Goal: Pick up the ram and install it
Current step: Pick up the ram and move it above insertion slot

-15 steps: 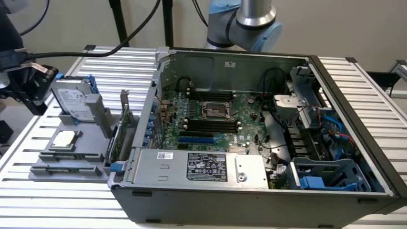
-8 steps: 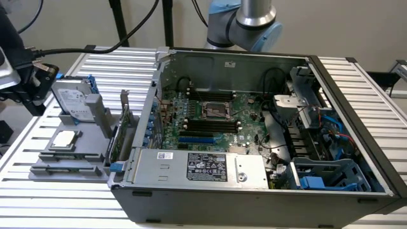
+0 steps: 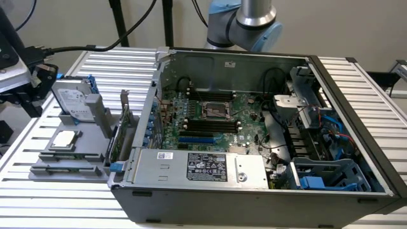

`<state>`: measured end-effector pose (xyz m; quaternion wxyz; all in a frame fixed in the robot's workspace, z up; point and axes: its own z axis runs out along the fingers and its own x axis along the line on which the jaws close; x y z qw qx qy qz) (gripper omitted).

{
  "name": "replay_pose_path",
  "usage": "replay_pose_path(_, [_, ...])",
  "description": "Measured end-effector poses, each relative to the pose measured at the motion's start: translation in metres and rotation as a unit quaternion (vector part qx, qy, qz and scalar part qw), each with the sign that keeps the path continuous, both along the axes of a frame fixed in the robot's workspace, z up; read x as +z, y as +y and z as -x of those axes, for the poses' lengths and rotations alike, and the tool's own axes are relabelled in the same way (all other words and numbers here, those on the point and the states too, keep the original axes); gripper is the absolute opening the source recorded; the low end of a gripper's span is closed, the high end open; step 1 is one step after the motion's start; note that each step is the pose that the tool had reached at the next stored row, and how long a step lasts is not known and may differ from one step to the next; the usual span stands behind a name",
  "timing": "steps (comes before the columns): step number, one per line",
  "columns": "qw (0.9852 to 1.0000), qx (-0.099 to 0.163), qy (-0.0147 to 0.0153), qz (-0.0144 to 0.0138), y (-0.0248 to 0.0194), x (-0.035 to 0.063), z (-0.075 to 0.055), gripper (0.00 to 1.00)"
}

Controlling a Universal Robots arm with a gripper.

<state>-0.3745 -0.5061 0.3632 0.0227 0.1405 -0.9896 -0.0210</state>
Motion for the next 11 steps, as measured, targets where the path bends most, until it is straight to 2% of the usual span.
replay_pose_path(2, [0.9998, 0.019, 0.0023, 0.0001, 0.0, -0.0008, 0.0, 0.11])
replay_pose_path(5, [0.999, 0.045, 0.0041, 0.0001, 0.0, -0.0021, 0.0, 0.11])
replay_pose_path(7, [0.998, 0.063, 0.0047, 0.0002, 0.0, -0.003, 0.0, 0.11])
replay_pose_path(11, [0.995, 0.1, 0.0048, 0.0003, 0.0, -0.0052, 0.0, 0.11])
